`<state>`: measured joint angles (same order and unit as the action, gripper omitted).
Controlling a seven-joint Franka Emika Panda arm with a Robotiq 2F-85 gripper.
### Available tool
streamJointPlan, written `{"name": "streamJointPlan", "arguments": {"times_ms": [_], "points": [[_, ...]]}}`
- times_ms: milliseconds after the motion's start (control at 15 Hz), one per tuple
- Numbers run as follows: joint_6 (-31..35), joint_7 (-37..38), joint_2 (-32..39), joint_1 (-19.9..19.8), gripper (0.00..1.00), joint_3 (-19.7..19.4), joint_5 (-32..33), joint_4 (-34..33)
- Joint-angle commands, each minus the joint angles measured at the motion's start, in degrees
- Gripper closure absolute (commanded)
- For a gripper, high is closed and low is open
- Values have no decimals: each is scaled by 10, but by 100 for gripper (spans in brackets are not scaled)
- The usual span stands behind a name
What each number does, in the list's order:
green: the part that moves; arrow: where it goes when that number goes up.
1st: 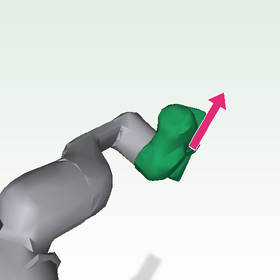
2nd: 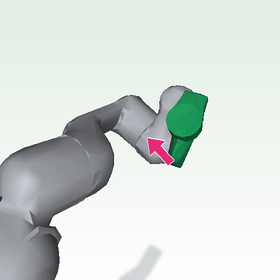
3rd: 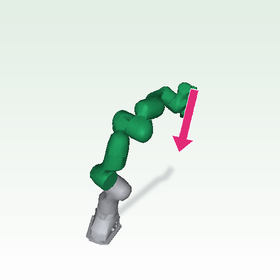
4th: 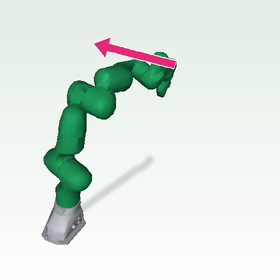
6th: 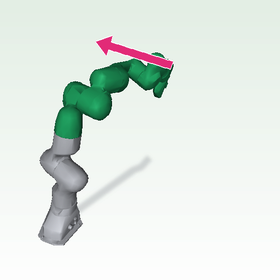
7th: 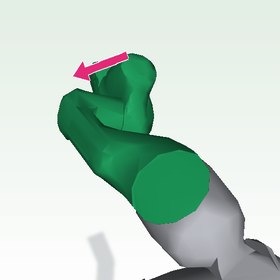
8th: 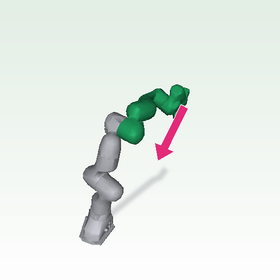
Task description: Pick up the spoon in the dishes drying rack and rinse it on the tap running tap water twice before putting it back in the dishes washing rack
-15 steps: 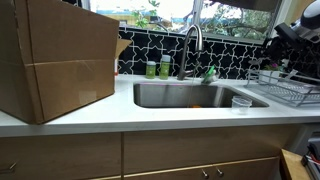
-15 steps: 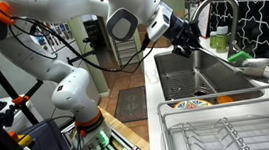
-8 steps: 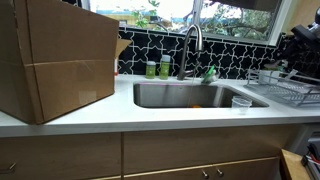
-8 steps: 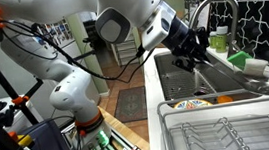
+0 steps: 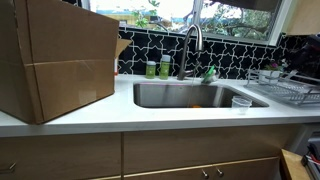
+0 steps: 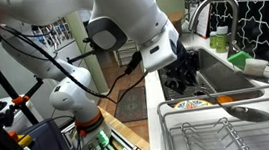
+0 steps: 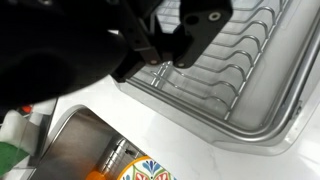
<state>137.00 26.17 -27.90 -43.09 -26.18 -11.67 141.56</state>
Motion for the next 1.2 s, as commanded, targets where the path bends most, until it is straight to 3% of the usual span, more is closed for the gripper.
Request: {"name": "streamJointPlan", "arguments": {"times_ms": [0,600,667,867,933,1133], "points": [[9,-31,48,-24,98,9,25,-18],[28,-42,101,-38,96,24,84,-14],[30,-42,103,-39,82,25,89,-15],[43,-37,110,-45,71,28,105,-15],[47,-37,111,-47,55,28,109,-16],[58,-36,111,-49,36,29,110,-17]]}}
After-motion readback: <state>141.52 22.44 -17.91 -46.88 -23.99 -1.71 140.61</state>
